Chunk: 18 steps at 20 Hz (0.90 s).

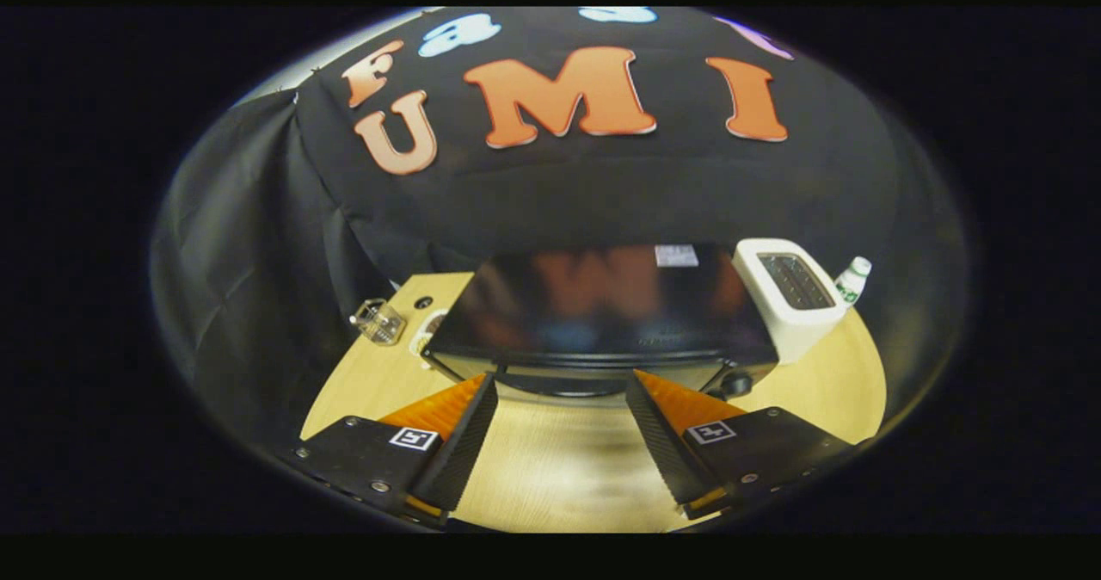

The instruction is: Open the toaster oven, put the food inside, and close the toaster oven door.

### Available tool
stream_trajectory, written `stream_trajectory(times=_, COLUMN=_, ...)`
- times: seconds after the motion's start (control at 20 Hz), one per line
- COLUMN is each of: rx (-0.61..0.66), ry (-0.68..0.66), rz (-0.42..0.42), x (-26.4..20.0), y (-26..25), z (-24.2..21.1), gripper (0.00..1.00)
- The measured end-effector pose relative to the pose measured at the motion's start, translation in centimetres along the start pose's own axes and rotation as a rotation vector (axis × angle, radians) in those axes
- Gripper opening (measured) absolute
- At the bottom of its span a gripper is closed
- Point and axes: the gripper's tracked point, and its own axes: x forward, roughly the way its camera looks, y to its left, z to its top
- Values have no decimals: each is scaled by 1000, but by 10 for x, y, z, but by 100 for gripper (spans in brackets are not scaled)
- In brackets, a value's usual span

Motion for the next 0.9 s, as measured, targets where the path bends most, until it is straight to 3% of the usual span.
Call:
stream_trajectory(times=0.5, rx=-18, ry=-378, rz=-12, x=-87, y=-7, z=141, gripper=89)
stream_trajectory(times=0.9, rx=-101, ry=-632, rz=-34, x=-151, y=-3, z=208, gripper=89)
